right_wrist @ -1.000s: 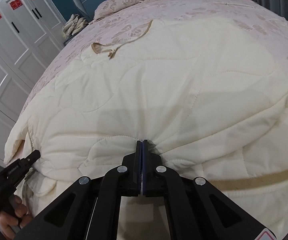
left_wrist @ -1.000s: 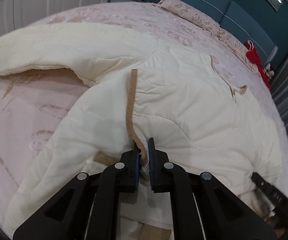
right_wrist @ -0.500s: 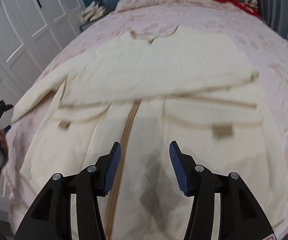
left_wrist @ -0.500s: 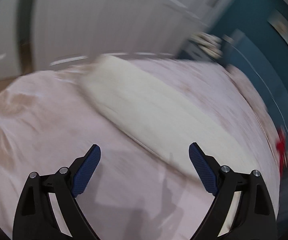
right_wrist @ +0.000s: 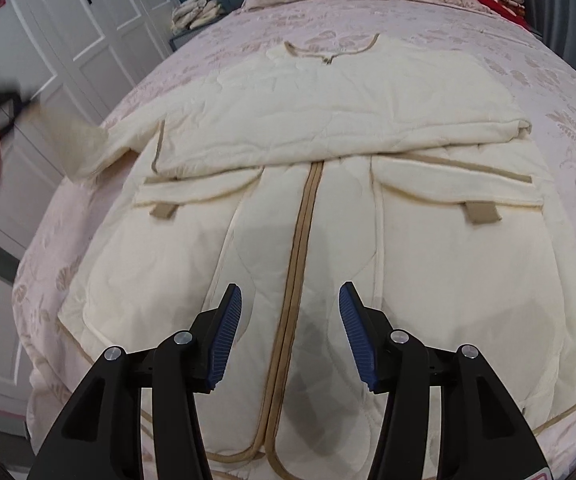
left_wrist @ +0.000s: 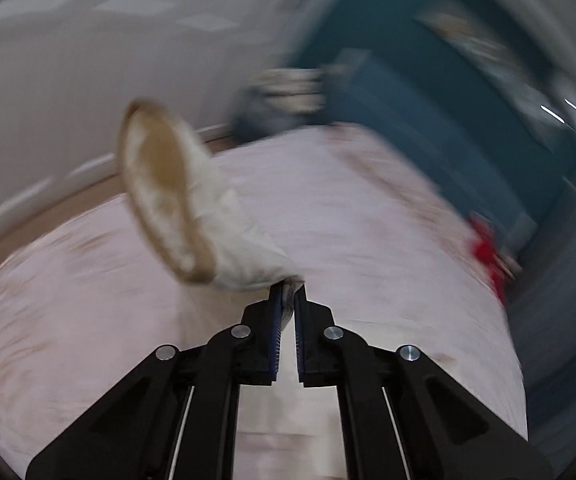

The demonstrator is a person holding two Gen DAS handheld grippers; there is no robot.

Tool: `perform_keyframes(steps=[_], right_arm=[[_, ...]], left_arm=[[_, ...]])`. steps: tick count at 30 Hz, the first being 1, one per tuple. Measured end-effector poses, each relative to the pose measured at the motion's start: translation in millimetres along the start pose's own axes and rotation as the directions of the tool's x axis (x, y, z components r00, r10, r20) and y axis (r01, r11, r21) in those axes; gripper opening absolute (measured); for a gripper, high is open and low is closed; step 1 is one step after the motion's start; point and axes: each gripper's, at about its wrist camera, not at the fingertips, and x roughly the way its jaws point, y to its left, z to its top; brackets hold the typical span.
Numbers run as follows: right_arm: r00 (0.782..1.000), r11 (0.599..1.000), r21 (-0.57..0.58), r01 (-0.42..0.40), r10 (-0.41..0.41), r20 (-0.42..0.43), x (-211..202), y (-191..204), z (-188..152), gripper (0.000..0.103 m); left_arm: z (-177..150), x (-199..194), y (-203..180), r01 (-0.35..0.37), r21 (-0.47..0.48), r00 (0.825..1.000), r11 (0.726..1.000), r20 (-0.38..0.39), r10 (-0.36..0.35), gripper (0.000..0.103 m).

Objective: Fold large clothes

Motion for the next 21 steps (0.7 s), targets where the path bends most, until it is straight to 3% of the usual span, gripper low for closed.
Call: perform_keyframes(steps=[2,4,5,6,7,8,11,12,14,17,21], right_arm=[[1.000,1.000,0.016,-0.004,0.004,0.013,-2.5,-5.7,2.3,0.051],[0.999,0.999,0.043,-0.004,0.003,0.032,-6.7,-16.8,3.7,0.051],[0.999,0.999,0.050,-0.001,-0.001,0.038,-8.6,-21.1,4.6,0.052],[0.999,0.998,0.058,0.010,-0.013,0.048,-11.5,-28.5,5.6,0.054],[0.998,0.998,0.066,0.022,-0.026,0.059,-14.9,-36.1,6.7,0.058],[0.997,0.997,0.076,0.028,-0.034,0.070,-18.3,-45.0,7.9,0.060],[0.993,0.994,0.095,0.055,-0.064,0.097,-25.8,-69.8,13.4,0.063],[0.991,0.992,0.103,0.068,-0.079,0.108,-28.3,-81.1,17.2,0.063],[0.987,0.989,0.124,0.082,-0.098,0.125,-32.4,-101.9,27.1,0.064],[0.983,0.982,0.176,0.071,-0.098,0.152,-32.7,-129.9,48.5,0.066],[0.983,0.965,0.261,-0.005,-0.043,0.177,-15.8,-152.3,88.8,0.066]], left_arm=[[-14.8,0.4,-82.6,0.120,0.099,0.993,0.988,-0.036,-0.117,0.005],[-55.2,5.5,-161.5,0.268,0.163,0.960,0.949,-0.132,-0.248,0.011],[-74.0,8.4,-182.9,0.311,0.172,0.944,0.935,-0.174,-0.282,0.016],[-100.6,14.1,-204.3,0.351,0.173,0.924,0.920,-0.225,-0.310,0.037],[-126.0,18.6,-217.7,0.376,0.160,0.907,0.913,-0.263,-0.328,0.067],[-158.5,25.1,-226.7,0.381,0.135,0.897,0.915,-0.295,-0.330,0.076],[-230.6,41.4,-219.4,0.345,0.063,0.875,0.937,-0.381,-0.297,0.079],[-244.7,48.1,-208.1,0.313,0.035,0.873,0.949,-0.404,-0.273,0.079],[-252.4,56.1,-181.4,0.248,-0.016,0.886,0.969,-0.400,-0.233,0.079],[-226.5,69.8,-131.8,0.138,-0.100,0.919,0.985,-0.357,-0.165,0.079],[-193.2,76.2,-73.6,0.031,-0.216,0.949,0.976,-0.301,-0.097,0.079]])
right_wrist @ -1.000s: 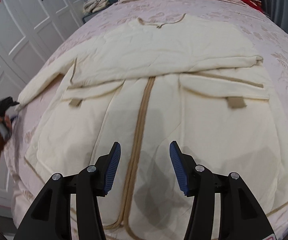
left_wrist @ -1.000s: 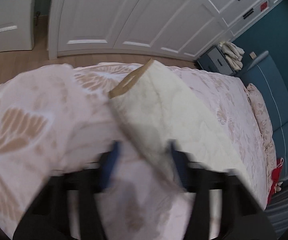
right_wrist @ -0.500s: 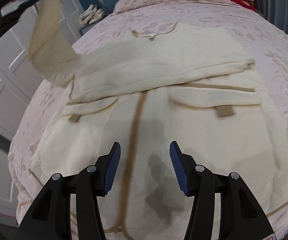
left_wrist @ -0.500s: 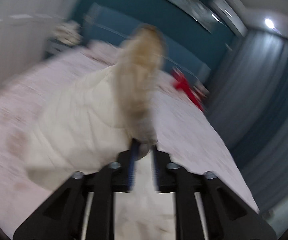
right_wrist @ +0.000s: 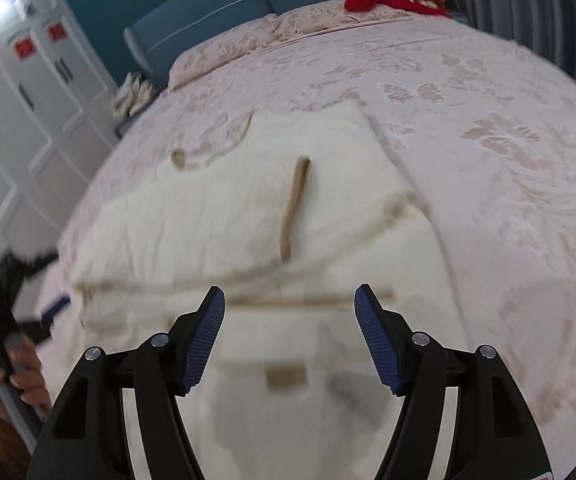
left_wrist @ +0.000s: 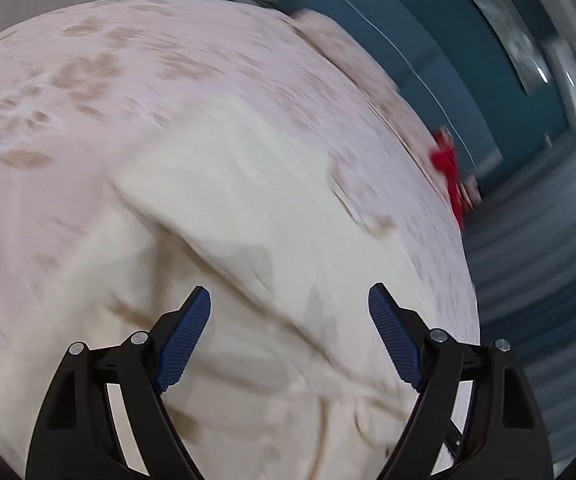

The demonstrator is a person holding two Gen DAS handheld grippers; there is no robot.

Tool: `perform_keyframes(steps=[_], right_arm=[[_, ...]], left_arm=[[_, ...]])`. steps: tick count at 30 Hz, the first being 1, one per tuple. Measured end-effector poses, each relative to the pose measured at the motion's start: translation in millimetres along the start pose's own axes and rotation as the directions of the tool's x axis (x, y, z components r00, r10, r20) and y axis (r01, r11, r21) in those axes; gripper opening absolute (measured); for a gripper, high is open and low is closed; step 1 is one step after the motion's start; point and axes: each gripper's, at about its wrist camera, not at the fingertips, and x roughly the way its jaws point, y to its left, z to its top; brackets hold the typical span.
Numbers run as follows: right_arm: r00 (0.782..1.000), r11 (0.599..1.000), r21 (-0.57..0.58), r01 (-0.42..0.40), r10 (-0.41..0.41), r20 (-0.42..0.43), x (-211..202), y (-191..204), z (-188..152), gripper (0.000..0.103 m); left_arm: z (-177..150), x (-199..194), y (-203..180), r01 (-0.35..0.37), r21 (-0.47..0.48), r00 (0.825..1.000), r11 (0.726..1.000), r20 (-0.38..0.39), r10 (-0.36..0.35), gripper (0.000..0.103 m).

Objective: Fold large clothes

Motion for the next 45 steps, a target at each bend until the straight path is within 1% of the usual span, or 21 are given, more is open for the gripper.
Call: perform_keyframes(steps=[2,4,5,6,7,8,9,10,11,13,14,16,18,19,20,23,31,38,42,44,45], right_arm=[[0.999,0.999,0.031,-0.031,0.032,-0.002,16.0,1.0,15.6,0.068],[0.999,0.996,0.075,-0.037,0.038,-0.017,43.2,0.0,30.3,0.068],[0.999,0.995,0.092,-0.024,0.027,-0.031,53.2,0.4,33.7,0.068],[0.998,0.994,0.110,0.003,0.003,-0.060,70.8,2.4,37.0,0.069],[0.996,0.995,0.104,0.000,0.009,-0.084,82.4,5.2,39.3,0.060],[0.994,0.996,0.086,-0.012,0.021,-0.106,91.6,9.5,40.9,0.027],[0.991,0.999,0.051,-0.018,0.024,-0.133,99.5,16.7,43.4,0.013],[0.991,1.000,0.026,-0.010,0.014,-0.130,99.4,22.9,47.9,0.008],[0.996,1.000,0.013,-0.023,0.024,-0.091,90.9,29.4,52.1,0.007],[0.997,0.997,-0.031,-0.065,0.067,0.048,55.9,39.6,67.2,0.006],[0.992,0.997,-0.051,-0.066,0.071,0.102,42.1,41.3,72.0,0.006],[0.991,0.997,-0.072,-0.031,0.039,0.126,40.7,38.3,72.0,0.006],[0.998,0.997,-0.070,0.023,-0.018,0.060,64.7,27.7,64.7,0.006],[0.999,0.998,-0.052,0.043,-0.042,0.003,84.0,17.5,55.3,0.005],[0.998,0.998,-0.048,0.052,-0.053,-0.022,95.1,11.4,49.2,0.005],[0.997,0.995,-0.070,0.069,-0.071,-0.019,108.1,6.3,36.1,0.005],[0.998,0.995,-0.072,0.065,-0.065,0.001,119.5,-0.4,23.6,0.005],[0.997,0.995,-0.075,0.071,-0.070,0.016,124.6,1.3,21.0,0.004],[0.997,0.995,-0.076,0.070,-0.068,0.021,122.7,1.7,18.7,0.004],[0.999,0.997,-0.062,0.049,-0.048,0.014,121.2,-1.7,20.6,0.006],[0.999,0.998,-0.055,0.039,-0.039,0.006,120.2,-3.3,22.7,0.006]], left_arm=[[22.7,-3.1,20.1,-0.017,-0.056,1.000,0.998,0.012,0.018,0.079],[41.6,3.9,40.4,-0.037,-0.122,0.999,0.992,0.011,0.038,0.074],[49.1,12.2,45.0,-0.050,-0.135,0.999,0.990,0.002,0.051,0.071],[51.8,19.3,49.3,-0.075,-0.135,0.997,0.988,-0.013,0.074,0.062],[53.9,28.3,50.9,-0.101,-0.119,0.995,0.988,-0.032,0.098,0.054],[53.5,37.5,52.3,-0.130,-0.101,0.991,0.986,-0.045,0.126,0.047],[54.6,42.1,52.4,-0.155,-0.080,0.987,0.985,-0.053,0.151,0.035],[54.9,43.6,47.7,-0.168,-0.050,0.985,0.985,-0.047,0.166,0.028],[57.9,44.7,46.3,-0.168,-0.034,0.985,0.985,-0.037,0.166,0.024],[55.7,34.7,37.5,-0.161,0.005,0.987,0.987,0.001,0.161,0.016],[53.3,31.2,34.4,-0.160,0.023,0.987,0.987,0.015,0.160,0.016],[49.6,41.3,33.9,-0.185,0.056,0.983,0.981,0.014,0.184,0.014],[36.6,55.1,36.0,-0.237,0.094,0.971,0.967,0.007,0.237,0.013],[29.0,60.9,36.7,-0.258,0.115,0.966,0.959,0.012,0.259,0.013],[26.3,63.3,36.0,-0.270,0.129,0.963,0.954,0.021,0.270,0.013],[18.4,70.0,33.3,-0.305,0.187,0.952,0.934,0.063,0.299,0.013],[6.3,75.8,37.2,-0.313,0.226,0.949,0.922,0.118,0.293,0.013],[3.5,78.2,36.2,-0.329,0.243,0.943,0.913,0.134,0.305,0.014],[3.8,76.6,36.3,-0.323,0.238,0.945,0.916,0.136,0.298,0.015],[5.8,71.6,34.0,-0.324,0.234,0.944,0.917,0.138,0.298,0.018],[7.2,65.6,31.0,-0.335,0.235,0.941,0.912,0.141,0.309,0.025]])
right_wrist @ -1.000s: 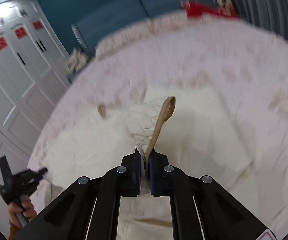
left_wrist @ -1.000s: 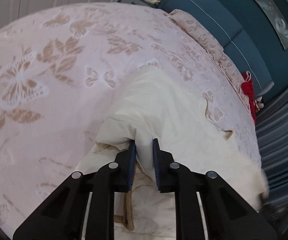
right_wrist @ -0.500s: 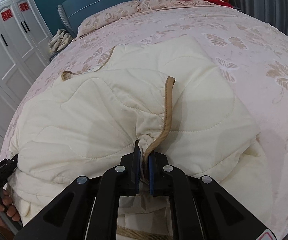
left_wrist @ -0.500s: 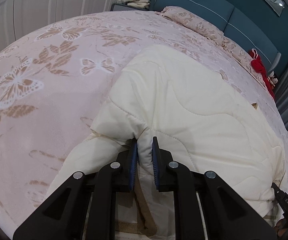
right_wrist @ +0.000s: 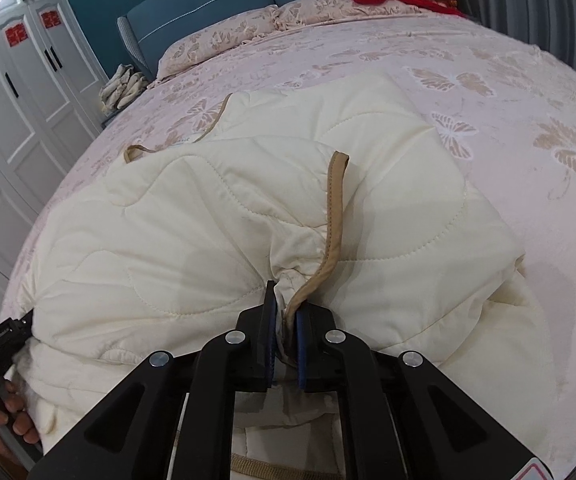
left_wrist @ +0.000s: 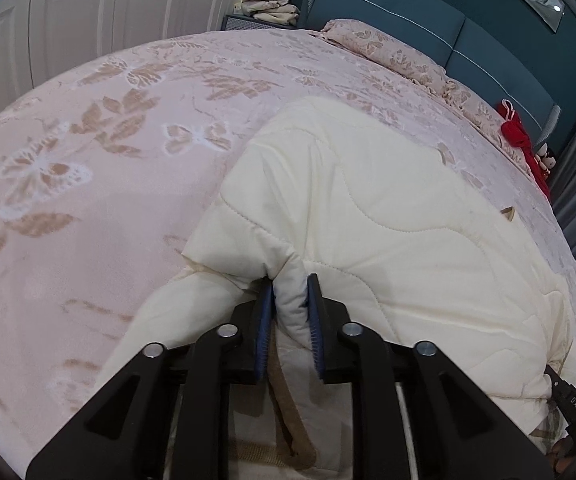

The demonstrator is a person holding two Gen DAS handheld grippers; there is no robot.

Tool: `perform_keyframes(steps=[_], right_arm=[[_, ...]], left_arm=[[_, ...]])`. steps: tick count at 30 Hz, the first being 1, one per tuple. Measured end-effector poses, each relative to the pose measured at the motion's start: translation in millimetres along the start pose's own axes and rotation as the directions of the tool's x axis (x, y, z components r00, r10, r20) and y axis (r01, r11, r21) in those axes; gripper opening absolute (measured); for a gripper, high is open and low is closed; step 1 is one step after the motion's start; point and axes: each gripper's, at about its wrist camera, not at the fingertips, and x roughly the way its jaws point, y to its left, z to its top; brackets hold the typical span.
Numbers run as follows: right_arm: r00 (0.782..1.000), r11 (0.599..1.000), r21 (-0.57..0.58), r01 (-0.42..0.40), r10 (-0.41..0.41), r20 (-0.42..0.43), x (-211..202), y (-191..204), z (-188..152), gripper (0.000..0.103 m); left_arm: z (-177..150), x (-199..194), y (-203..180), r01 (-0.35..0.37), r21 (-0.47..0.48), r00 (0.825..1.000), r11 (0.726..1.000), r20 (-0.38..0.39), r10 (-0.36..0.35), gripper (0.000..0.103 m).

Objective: Fold large clothes

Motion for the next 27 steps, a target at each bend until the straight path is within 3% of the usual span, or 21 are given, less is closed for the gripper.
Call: perform_keyframes(steps=[1,2,4,5,8,11,16,21,27], right_arm=[[1.000,1.000,0.006,-0.006,0.006,-0.014,-4.0,-1.6,3.3,0.009],[1.000,1.000,0.011,0.001,0.000,-0.023,-11.5,-2.4,6.2,0.018],[0.999,0.999,0.026,0.035,-0.035,-0.012,-31.9,-3.8,7.7,0.033],[0.999,0.998,0.030,0.048,-0.048,0.003,-39.9,-3.2,7.1,0.036],[0.996,0.999,0.009,0.049,-0.050,0.069,-65.5,8.1,15.5,0.036],[0.996,0.997,-0.067,-0.025,0.031,0.083,-61.0,51.7,44.1,0.036],[0.979,0.968,-0.151,-0.202,0.205,0.006,-0.5,135.2,87.0,0.036],[0.979,0.960,-0.200,-0.198,0.183,-0.093,87.6,197.8,121.0,0.036],[0.972,0.967,-0.188,-0.174,0.138,-0.191,163.4,220.4,133.9,0.041]], left_arm=[[2.6,-10.3,1.3,0.005,0.000,1.000,1.000,0.007,-0.005,0.029],[4.7,-19.2,3.7,0.024,-0.006,1.000,1.000,0.014,-0.024,0.032],[14.0,-47.1,12.7,0.074,-0.032,0.997,0.997,0.028,-0.073,0.055],[19.7,-56.9,15.9,0.089,-0.036,0.995,0.995,0.043,-0.087,0.058],[52.3,-77.2,17.8,0.092,-0.009,0.991,0.996,0.095,-0.091,0.059],[94.3,-58.8,2.6,0.077,0.015,0.994,0.997,0.075,-0.078,0.059],[139.1,8.3,-35.3,0.018,0.081,0.999,0.997,0.025,-0.020,0.057],[148.2,82.9,-59.1,-0.033,0.139,0.997,0.990,-0.060,0.042,0.054],[125.3,132.9,-44.2,-0.057,0.140,0.994,0.989,-0.081,0.069,0.055]])
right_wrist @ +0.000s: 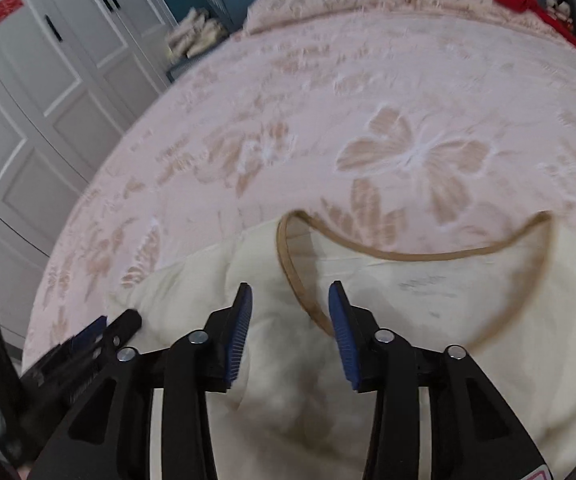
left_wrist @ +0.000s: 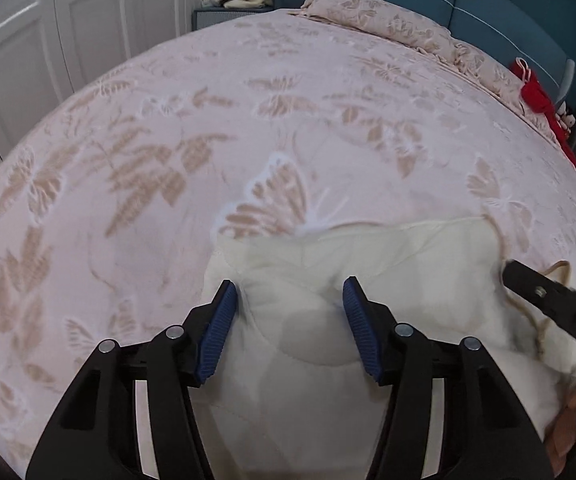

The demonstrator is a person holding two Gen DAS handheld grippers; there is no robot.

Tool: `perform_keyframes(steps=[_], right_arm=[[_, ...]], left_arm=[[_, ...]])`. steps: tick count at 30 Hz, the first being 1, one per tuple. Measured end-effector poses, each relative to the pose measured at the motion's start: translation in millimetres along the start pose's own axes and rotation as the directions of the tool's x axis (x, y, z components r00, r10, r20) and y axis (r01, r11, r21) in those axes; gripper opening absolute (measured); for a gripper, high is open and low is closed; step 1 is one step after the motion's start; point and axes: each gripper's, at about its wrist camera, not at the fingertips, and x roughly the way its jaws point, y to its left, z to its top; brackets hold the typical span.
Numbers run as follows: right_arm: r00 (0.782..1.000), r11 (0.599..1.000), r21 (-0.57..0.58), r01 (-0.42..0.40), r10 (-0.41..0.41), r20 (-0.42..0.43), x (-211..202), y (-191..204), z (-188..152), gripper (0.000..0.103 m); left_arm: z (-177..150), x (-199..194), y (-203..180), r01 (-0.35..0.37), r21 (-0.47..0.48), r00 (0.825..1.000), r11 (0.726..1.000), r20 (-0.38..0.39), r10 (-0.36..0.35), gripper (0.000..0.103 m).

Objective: Fold large clothes

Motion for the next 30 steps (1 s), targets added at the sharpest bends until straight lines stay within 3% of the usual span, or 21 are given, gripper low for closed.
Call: perform_keyframes(steps=[2,3,4,5,8,11,14,16,18,19,21,25,27,30], right_arm=[[0.999,0.999,-0.032,0.001,-0.003,-0.040,18.8,5.0,-4.7,0.041],[1.000,0.999,-0.052,0.006,-0.008,-0.030,20.1,7.1,-7.1,0.036],[1.000,0.997,-0.081,0.006,-0.006,-0.004,17.8,10.3,-11.6,0.013],[1.000,0.996,-0.091,0.001,0.000,0.009,15.7,10.3,-15.6,0.005],[0.998,0.999,-0.035,0.006,-0.004,0.058,14.9,-3.1,-18.4,0.003],[0.999,1.000,0.025,-0.009,0.008,0.047,22.0,-14.4,-18.1,0.003],[0.986,0.994,0.046,0.100,-0.106,0.131,-13.0,-20.4,-17.7,0.007],[0.976,0.990,0.109,0.090,-0.109,0.187,-41.1,-42.1,-21.0,0.007],[0.966,0.977,0.192,0.097,-0.139,0.218,-72.8,-78.7,-28.1,0.010],[0.963,0.972,0.213,0.103,-0.152,0.225,-85.6,-97.3,-31.9,0.016],[0.964,0.967,0.223,0.126,-0.172,0.202,-94.6,-122.9,-36.1,0.017],[0.984,0.967,0.226,0.114,-0.142,0.110,-85.2,-156.6,-40.5,0.016],[0.987,0.969,0.214,0.120,-0.139,0.076,-76.9,-163.6,-43.4,0.006],[0.985,0.969,0.202,0.141,-0.157,0.069,-75.5,-173.7,-48.1,0.000]], left_arm=[[-8.2,0.3,2.1,0.003,0.004,0.999,1.000,0.047,-0.004,0.056],[-10.1,-0.3,2.0,0.004,0.006,0.998,1.000,0.058,-0.005,0.056],[-13.3,-0.7,3.4,0.008,0.004,0.997,1.000,0.076,-0.009,0.056],[-14.2,-1.2,4.0,0.011,0.000,0.997,1.000,0.081,-0.010,0.056],[-15.3,-1.9,2.3,0.003,0.004,0.995,1.000,0.096,-0.003,0.057],[-14.2,-1.0,-3.7,-0.032,0.024,0.996,0.999,0.090,0.029,0.057],[-10.5,-2.4,-8.3,-0.066,0.047,0.995,0.997,0.074,0.062,0.058],[-8.0,-16.7,-14.2,-0.095,0.081,0.992,0.992,0.089,0.088,0.058],[-8.0,-37.8,-20.2,-0.066,0.102,0.990,0.993,0.129,0.053,0.058],[-7.7,-49.0,-25.6,-0.043,0.114,0.989,0.993,0.145,0.026,0.058],[-3.3,-70.9,-51.0,0.036,0.152,0.986,0.988,0.154,-0.059,0.058],[-0.3,-69.8,-116.4,0.198,0.222,0.977,0.955,0.034,-0.211,0.058],[-7.7,-56.6,-150.6,0.208,0.270,0.977,0.940,-0.013,-0.213,0.057],[-24.3,-36.7,-185.9,0.212,0.317,0.977,0.924,-0.060,-0.203,0.057]])
